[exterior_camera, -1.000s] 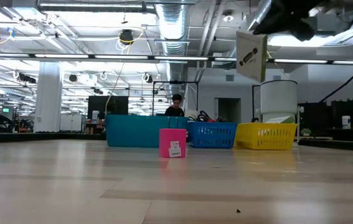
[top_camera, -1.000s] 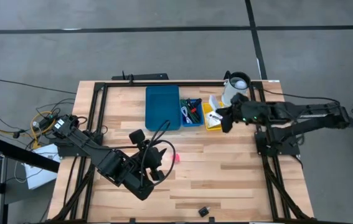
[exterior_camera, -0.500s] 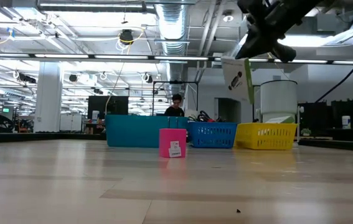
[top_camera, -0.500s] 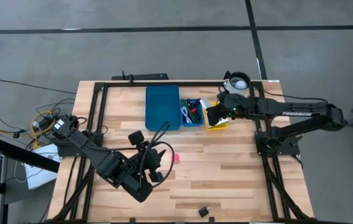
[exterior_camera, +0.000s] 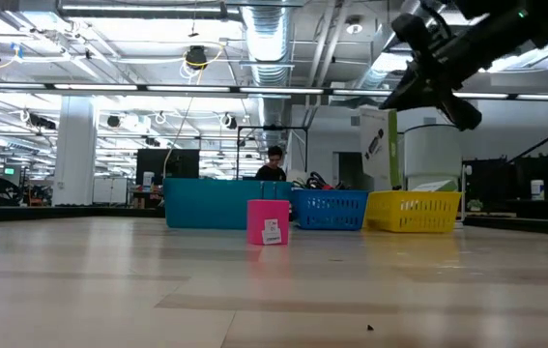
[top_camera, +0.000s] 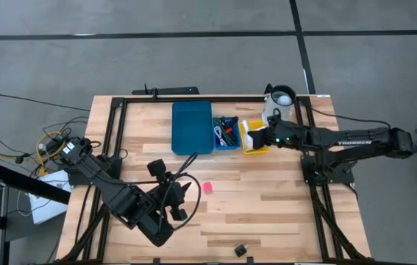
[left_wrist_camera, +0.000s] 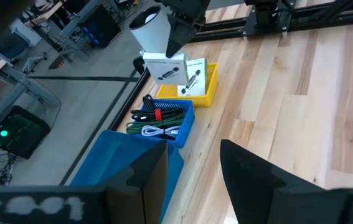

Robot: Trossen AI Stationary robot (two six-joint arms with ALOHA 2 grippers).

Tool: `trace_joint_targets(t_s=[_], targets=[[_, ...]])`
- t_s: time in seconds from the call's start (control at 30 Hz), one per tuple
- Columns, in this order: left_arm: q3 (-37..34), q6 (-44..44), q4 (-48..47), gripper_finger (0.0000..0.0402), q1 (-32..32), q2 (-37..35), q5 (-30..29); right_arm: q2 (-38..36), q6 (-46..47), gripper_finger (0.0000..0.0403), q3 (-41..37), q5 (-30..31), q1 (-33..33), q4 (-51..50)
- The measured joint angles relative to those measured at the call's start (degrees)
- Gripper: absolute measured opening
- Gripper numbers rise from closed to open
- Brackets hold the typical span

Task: Pick and place items into bin
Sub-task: Put the card reader box into the yellow basket, then put the black charger adapter into the blue bin

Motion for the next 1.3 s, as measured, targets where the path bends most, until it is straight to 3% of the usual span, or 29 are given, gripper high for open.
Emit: trace_joint_targets(t_s=[0.2, 0.4, 0.6, 1.1, 1.3], targets=[[0.0, -1.4, 0.1, 0.0138, 0.0, 0.0, 0.0, -3.7, 3.6, 0.0000, -8.1, 1.5, 0.0, 6.1], [0.0, -1.6, 0.3, 0.0138, 0.0, 0.0, 0.0, -4.4, 4.6, 0.0000, -15.0, 1.4, 0.0, 18.2], [0.0, -2.0, 0.4, 0.0138, 0.0, 0.0, 0.0, -4.3, 5.7, 0.0006, -15.4, 1.5, 0.0, 16.6], [0.0, -2.0, 0.4, 0.0138, 0.0, 0.0, -0.1, -4.5, 0.6, 0.0122, -15.4, 0.7, -0.7, 15.3], [0.0, -2.0, -0.3, 0.0138, 0.0, 0.0, -7.1, -8.2, -6.5, 0.0152, -15.4, -0.5, -1.0, 15.2]])
